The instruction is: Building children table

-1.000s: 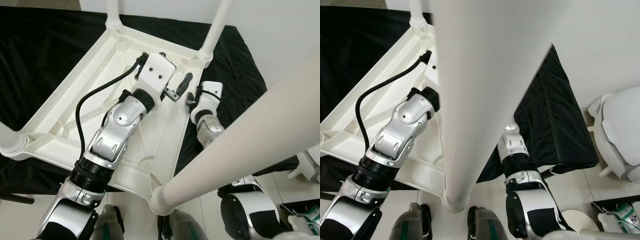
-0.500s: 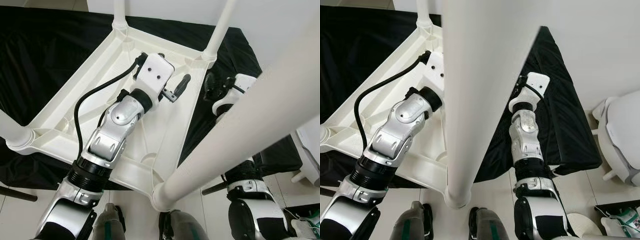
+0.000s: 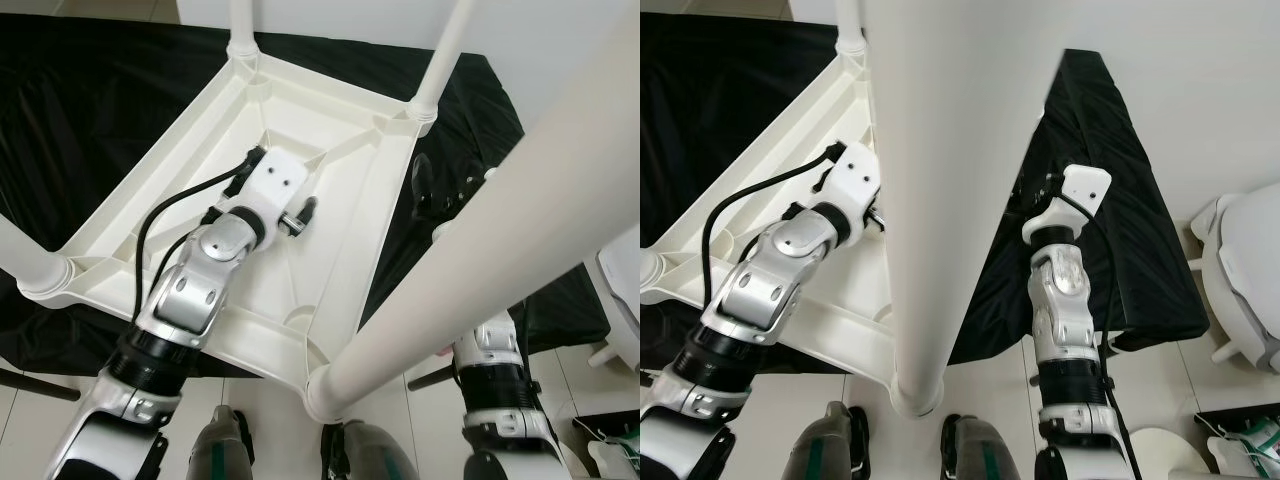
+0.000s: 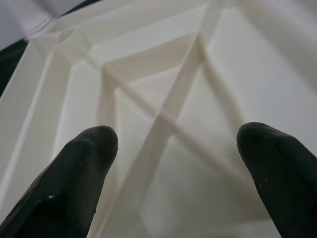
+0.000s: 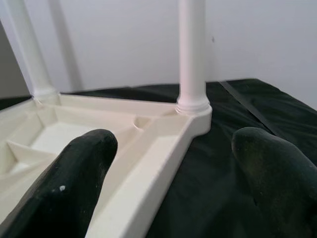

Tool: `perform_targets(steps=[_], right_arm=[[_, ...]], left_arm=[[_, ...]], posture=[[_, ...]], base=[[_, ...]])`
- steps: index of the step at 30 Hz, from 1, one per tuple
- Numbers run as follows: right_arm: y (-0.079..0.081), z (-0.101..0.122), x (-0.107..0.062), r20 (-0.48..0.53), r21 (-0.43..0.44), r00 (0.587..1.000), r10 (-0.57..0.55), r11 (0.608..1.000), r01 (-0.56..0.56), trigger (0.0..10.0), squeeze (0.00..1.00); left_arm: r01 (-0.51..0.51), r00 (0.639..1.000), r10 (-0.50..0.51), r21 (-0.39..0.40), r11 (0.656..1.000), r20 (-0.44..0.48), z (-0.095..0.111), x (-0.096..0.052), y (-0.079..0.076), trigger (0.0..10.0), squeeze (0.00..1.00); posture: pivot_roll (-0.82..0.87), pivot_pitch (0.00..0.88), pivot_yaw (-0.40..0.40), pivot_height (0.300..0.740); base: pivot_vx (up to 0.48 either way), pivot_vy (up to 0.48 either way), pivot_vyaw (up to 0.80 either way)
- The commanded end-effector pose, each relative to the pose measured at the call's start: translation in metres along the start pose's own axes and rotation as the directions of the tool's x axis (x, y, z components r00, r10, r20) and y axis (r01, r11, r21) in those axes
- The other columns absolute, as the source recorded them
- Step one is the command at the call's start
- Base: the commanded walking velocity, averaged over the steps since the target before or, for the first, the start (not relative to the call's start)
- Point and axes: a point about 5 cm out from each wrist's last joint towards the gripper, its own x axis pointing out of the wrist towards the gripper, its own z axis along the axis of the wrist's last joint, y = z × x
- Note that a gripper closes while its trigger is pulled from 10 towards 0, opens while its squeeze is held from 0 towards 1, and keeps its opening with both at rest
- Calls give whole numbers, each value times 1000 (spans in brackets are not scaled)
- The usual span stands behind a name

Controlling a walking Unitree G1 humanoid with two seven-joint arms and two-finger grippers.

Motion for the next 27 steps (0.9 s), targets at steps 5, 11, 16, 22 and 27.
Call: perform_targets(steps=[5, 11, 16, 22, 27], right_arm=[[-11, 5, -4, -8, -22, 1000, 2, 1000, -2, 10000, 0], [-14, 7, -4, -24, -39, 999, 29, 999, -30, 10000, 0], [-18, 12, -2, -32, -57, 998, 53, 997, -55, 10000, 0], [-21, 17, -2, -34, -66, 997, 63, 996, -65, 10000, 0], [-20, 24, -6, -25, -56, 997, 69, 996, -70, 10000, 0]], left_arm=[[-130, 991, 130, 1, 992, 15, 1, -17, 19, 10000, 0], [15, 995, -18, 34, 999, 95, 1, -37, 14, 10000, 0], [211, 970, -225, 141, 967, 92, -10, -50, -11, 10000, 0], [236, 971, -240, 157, 959, 9, -26, -49, -23, 10000, 0], [175, 985, -172, 215, 961, -36, -36, -40, -30, 10000, 0]], posture=[[-62, 132, -61, 740], [-61, 138, -73, 740], [-66, 140, -92, 740], [-69, 137, -93, 740], [-90, 139, -92, 740]], base=[[0, 0, 0], [0, 0, 0], [0, 0, 0], [0, 0, 0], [0, 0, 0]])
